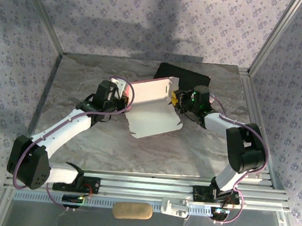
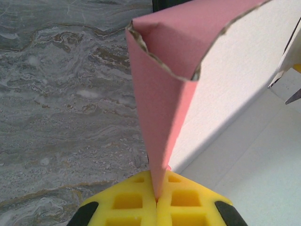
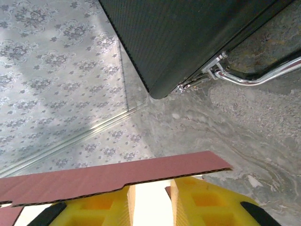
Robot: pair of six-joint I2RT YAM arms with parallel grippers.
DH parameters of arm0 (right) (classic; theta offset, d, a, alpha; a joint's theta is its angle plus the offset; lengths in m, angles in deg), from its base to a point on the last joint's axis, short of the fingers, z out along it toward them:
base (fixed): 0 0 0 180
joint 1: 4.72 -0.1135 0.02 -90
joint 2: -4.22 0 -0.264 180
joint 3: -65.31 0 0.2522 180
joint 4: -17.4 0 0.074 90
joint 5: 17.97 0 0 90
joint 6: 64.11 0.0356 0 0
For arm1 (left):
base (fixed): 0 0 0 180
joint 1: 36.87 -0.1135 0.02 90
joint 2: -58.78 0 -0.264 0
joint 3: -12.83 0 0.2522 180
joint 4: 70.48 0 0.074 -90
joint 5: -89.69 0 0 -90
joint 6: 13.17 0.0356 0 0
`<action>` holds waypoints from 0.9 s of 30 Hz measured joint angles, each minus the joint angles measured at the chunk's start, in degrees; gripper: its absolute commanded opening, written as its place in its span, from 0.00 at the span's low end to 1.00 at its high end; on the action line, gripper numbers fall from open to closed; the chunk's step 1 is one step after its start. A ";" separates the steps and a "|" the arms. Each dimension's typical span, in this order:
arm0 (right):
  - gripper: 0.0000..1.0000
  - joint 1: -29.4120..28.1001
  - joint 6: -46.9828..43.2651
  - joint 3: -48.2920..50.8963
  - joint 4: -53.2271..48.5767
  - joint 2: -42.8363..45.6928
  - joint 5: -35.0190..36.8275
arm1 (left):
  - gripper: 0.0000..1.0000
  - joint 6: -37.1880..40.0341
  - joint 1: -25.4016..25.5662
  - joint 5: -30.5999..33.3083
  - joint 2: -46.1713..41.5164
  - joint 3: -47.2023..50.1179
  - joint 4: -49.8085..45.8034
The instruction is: Fold the paper box
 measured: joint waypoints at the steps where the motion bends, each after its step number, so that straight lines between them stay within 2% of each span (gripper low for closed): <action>1: 0.27 -0.11 0.57 0.35 0.63 0.00 0.04 | 0.00 0.02 0.11 0.02 0.00 0.00 0.00; 12: 0.27 -2.01 1.14 0.57 0.57 0.00 0.13 | 0.00 -0.22 0.50 0.22 0.02 0.00 0.00; 19: 0.26 -5.09 -1.29 0.44 -2.73 0.02 2.03 | 0.00 -0.26 0.50 0.28 0.07 0.00 -0.04; 27: 0.26 -6.05 -5.55 -2.40 -6.14 0.00 2.84 | 0.00 -0.70 0.50 0.48 0.57 0.00 0.02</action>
